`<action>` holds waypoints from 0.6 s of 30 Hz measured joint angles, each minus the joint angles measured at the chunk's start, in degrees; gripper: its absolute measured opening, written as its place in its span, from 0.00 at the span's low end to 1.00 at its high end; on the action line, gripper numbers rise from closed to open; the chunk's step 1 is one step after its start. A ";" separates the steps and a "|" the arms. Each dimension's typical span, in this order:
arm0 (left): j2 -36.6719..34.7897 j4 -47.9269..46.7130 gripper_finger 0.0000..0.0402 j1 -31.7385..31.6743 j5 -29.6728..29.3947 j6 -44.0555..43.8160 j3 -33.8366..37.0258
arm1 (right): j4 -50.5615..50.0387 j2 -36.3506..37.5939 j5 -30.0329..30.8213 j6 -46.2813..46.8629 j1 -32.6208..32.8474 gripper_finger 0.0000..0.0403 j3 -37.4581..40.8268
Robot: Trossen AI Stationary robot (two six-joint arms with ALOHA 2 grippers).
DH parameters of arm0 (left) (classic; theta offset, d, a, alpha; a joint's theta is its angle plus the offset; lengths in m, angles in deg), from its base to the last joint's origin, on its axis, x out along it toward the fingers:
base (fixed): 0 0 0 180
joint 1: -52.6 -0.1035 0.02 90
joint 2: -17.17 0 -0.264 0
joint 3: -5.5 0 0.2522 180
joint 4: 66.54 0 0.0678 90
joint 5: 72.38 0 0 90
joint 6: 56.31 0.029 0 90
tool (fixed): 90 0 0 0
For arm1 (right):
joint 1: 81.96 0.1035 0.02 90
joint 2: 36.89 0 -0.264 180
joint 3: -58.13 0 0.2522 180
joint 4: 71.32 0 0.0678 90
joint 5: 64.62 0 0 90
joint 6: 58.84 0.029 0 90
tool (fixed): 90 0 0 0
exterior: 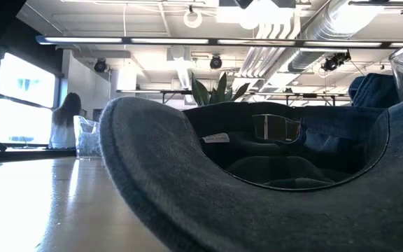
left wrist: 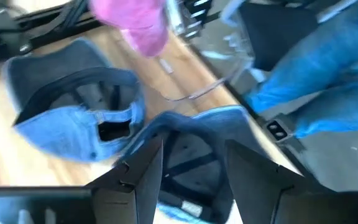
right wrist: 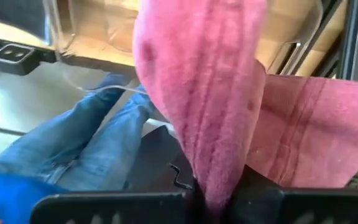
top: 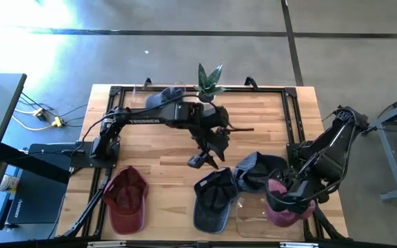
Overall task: Pick & Place hat
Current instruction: Put the top red cap into the bottom transparent bin
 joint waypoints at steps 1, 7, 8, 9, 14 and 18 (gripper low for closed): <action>0.00 0.05 0.42 0.20 -1.44 -0.50 0.00 | -0.25 -0.37 -0.13 0.04 0.16 0.03 0.00; 0.02 0.72 0.42 0.02 -3.90 -2.64 0.00 | -0.36 -3.40 -0.43 -0.15 0.39 0.07 0.00; 0.02 0.55 0.42 -0.06 -4.61 -2.66 0.00 | -0.16 -3.88 -0.88 -0.28 0.39 0.07 0.00; 0.02 0.57 0.42 -0.10 -5.06 -2.65 0.00 | 0.06 -4.33 -1.50 -0.39 0.52 0.06 0.00; 0.02 0.45 0.42 0.08 -5.28 -2.86 0.00 | 0.95 -4.98 -2.26 0.19 0.89 0.03 0.00; 0.02 0.47 0.42 0.10 -6.56 -3.03 0.00 | 0.79 -3.69 -2.46 1.13 0.08 0.03 0.02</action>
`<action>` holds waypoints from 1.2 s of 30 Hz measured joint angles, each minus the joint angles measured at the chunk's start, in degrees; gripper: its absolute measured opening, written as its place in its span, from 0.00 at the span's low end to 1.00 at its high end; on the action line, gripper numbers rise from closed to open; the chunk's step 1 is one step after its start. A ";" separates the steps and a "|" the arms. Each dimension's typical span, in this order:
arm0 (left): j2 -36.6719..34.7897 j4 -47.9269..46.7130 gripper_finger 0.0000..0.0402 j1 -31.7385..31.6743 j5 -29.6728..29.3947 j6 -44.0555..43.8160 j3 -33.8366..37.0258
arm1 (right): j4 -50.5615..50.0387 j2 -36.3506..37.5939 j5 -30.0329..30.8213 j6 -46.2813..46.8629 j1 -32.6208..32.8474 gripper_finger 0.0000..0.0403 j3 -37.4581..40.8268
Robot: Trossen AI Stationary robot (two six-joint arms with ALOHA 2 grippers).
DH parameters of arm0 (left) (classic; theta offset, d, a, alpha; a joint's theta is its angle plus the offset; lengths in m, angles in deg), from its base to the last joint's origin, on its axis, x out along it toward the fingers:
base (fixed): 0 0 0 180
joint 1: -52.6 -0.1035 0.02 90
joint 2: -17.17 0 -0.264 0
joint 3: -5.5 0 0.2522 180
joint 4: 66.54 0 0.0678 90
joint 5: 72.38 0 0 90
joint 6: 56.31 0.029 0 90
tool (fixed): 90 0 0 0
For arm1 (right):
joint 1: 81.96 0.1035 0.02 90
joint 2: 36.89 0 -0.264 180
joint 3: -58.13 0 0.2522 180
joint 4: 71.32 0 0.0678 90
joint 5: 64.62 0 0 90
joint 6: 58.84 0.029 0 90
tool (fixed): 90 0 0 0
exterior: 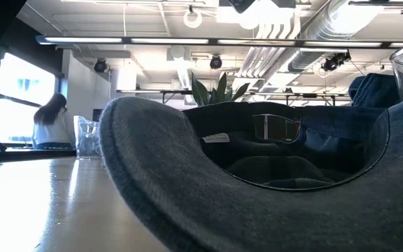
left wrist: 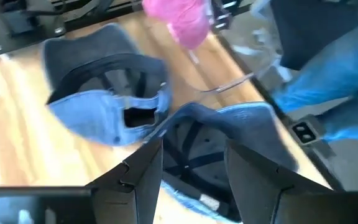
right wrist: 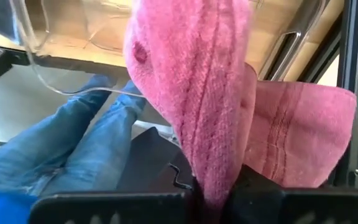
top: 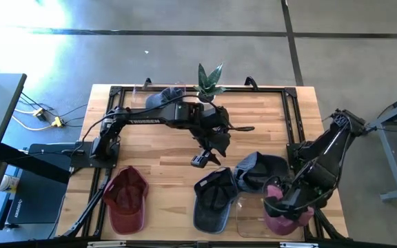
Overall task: Pick & Place hat
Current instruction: Put the top red cap into the bottom transparent bin
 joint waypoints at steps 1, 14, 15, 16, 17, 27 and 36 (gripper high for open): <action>0.00 0.03 0.42 -0.02 -1.48 -0.22 0.00 | -0.17 0.45 -0.01 0.02 -0.46 0.03 0.00; 0.02 0.11 0.42 -0.09 -16.82 -1.29 0.00 | 2.10 6.62 -3.77 0.88 -4.42 0.02 -0.04; 0.02 0.11 0.42 -0.09 -16.82 -1.26 0.00 | 0.57 6.64 -4.73 1.11 -3.95 0.02 -0.04; 0.02 0.11 0.42 -0.09 -16.82 -1.22 0.00 | -0.94 6.63 -5.37 1.26 -3.53 0.02 -0.04; 0.02 0.11 0.42 -0.09 -16.82 -1.08 0.00 | -2.55 6.63 -5.42 1.31 -3.21 0.02 -0.04; 0.04 0.09 0.42 -0.09 -16.78 1.64 0.00 | -8.91 6.63 -4.70 1.29 -3.45 0.05 0.54; 0.07 0.14 0.42 -0.70 -16.61 1.55 0.00 | 6.27 6.59 -4.97 1.27 -8.84 0.03 9.35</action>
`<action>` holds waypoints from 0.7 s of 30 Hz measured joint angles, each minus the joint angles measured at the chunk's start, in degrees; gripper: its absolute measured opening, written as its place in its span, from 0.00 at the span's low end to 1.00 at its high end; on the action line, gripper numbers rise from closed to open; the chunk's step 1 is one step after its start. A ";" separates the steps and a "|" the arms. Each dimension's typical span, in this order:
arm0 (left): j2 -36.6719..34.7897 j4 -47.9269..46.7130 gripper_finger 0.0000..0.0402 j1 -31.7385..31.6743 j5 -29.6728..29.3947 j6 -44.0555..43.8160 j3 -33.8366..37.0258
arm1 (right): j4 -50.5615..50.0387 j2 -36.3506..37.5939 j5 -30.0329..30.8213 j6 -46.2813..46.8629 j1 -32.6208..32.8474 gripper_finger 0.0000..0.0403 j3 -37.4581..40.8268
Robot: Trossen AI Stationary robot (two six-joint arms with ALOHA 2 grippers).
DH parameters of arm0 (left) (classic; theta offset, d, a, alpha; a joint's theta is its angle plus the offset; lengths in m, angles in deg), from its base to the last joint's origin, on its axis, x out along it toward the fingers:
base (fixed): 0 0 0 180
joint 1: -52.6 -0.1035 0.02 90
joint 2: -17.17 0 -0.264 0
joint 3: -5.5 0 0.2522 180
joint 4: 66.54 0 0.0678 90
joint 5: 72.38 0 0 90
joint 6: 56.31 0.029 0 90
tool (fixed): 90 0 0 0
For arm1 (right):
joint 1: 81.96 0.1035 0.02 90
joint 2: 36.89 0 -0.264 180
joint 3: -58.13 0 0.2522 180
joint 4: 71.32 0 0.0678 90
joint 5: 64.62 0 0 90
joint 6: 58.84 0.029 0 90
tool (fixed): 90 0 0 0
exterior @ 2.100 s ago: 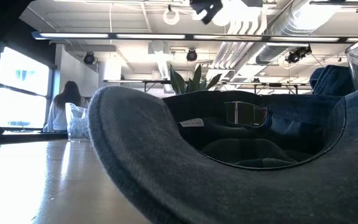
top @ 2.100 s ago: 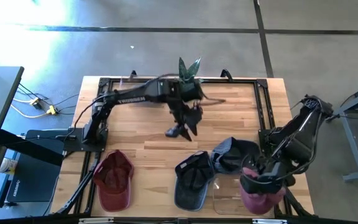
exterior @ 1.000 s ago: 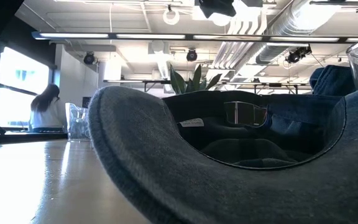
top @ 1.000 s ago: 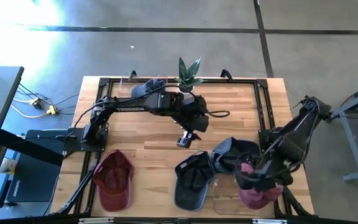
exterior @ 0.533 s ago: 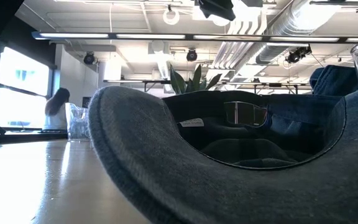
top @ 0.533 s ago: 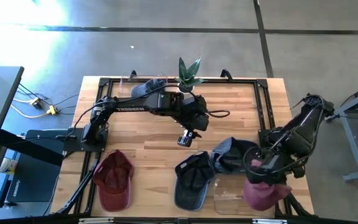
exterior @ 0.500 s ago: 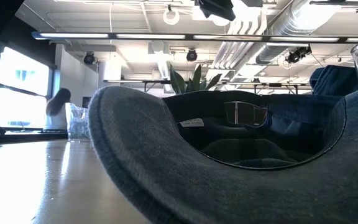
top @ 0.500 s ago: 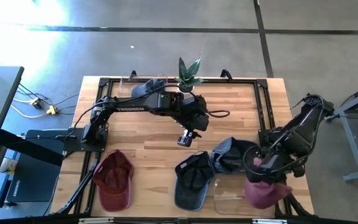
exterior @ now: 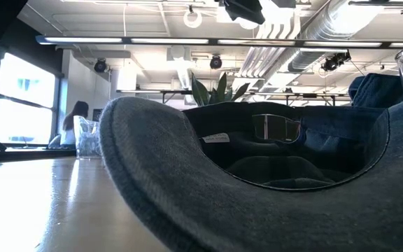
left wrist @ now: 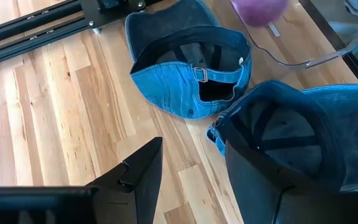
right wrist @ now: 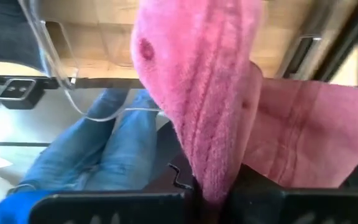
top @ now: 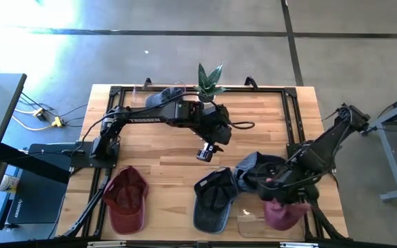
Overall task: Pick & Place hat
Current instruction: Put the top red cap into the bottom transparent bin
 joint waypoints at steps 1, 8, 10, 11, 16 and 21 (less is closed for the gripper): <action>0.00 0.02 0.42 -0.18 0.01 -0.04 0.00 | 0.71 -0.02 -0.24 0.00 -0.45 0.04 0.44; 0.00 0.19 0.42 -0.96 0.31 0.19 0.00 | 1.28 0.12 -1.60 0.40 -0.84 0.04 0.61; 0.00 0.02 0.42 -0.97 0.48 0.29 0.00 | 1.28 0.10 -1.95 0.46 -0.24 0.03 0.61; 0.00 -0.03 0.42 -1.15 0.47 0.35 0.00 | 1.12 0.04 -2.98 0.64 0.03 0.03 0.61; 0.00 -0.03 0.42 -1.29 0.67 0.35 0.00 | -2.29 -0.30 -7.73 1.02 0.78 0.05 0.68; 0.00 -0.05 0.42 -1.25 0.75 0.35 0.00 | -3.75 -0.36 -7.16 0.60 1.59 0.13 0.68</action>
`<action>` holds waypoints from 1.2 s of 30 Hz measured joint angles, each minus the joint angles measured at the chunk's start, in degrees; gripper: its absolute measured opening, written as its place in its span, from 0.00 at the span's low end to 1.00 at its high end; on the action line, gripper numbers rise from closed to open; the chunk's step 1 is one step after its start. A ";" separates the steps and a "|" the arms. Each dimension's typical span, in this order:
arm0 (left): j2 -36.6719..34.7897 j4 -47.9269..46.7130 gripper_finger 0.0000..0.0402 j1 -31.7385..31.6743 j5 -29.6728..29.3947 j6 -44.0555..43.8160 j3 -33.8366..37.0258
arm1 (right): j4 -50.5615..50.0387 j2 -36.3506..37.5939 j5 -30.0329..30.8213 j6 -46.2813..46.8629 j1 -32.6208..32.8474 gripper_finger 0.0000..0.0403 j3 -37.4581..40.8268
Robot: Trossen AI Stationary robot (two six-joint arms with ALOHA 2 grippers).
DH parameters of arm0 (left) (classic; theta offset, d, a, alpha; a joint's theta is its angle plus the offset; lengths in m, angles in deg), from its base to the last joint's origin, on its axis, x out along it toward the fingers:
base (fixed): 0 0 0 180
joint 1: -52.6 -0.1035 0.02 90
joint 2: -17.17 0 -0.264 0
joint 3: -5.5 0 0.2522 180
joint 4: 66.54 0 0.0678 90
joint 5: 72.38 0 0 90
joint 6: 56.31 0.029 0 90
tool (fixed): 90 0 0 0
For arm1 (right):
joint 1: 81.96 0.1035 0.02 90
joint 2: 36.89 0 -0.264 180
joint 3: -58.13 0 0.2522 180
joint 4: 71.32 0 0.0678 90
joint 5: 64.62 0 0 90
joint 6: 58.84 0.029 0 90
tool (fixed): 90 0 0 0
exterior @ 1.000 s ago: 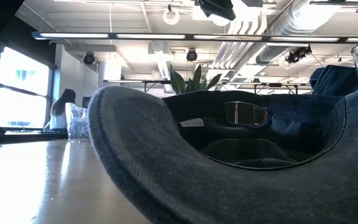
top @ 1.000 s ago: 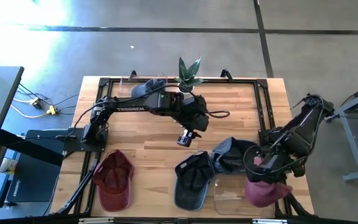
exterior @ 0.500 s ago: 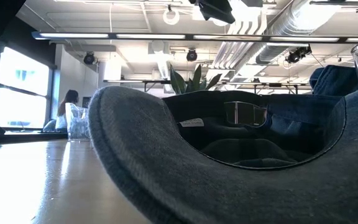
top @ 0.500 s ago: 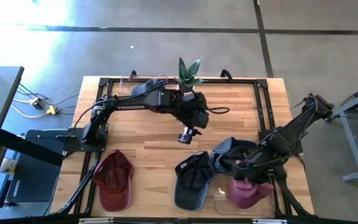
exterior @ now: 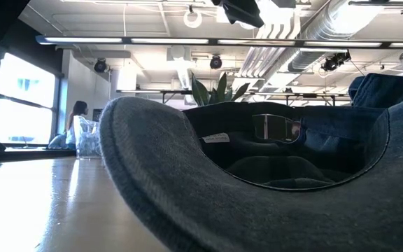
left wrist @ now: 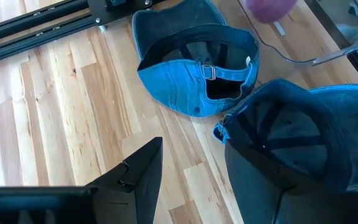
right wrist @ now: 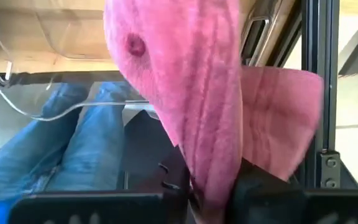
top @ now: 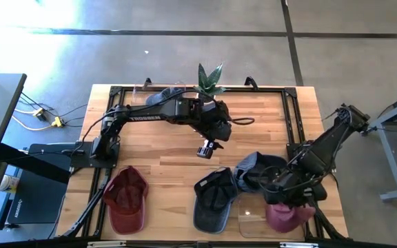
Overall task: Pick & Place hat
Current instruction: Put the top red cap into the bottom transparent bin
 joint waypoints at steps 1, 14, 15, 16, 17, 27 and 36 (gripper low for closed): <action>0.00 0.00 0.42 0.00 0.00 0.00 0.00 | -0.11 0.00 0.57 -0.28 0.27 0.15 0.00; 0.00 0.05 0.42 0.02 13.50 1.04 0.00 | 4.52 5.81 6.32 -15.36 1.20 0.55 0.00; 0.00 0.14 0.42 0.07 14.51 1.34 0.00 | 5.62 6.70 6.15 -18.39 1.20 0.56 -0.05; 0.00 0.49 0.42 0.07 15.22 1.38 0.00 | 6.23 7.46 5.84 -21.75 1.22 0.57 -0.07; 0.00 0.89 0.42 0.09 15.99 1.40 0.00 | 6.25 7.87 5.16 -24.70 1.49 0.57 -0.07; 3.08 13.95 0.41 2.02 27.81 -8.02 -0.03 | -11.23 5.72 -0.55 -41.74 4.66 0.46 -0.04; 7.93 18.33 0.18 5.94 24.64 -14.58 0.14 | -4.17 -1.66 7.33 -37.42 10.73 0.09 -0.04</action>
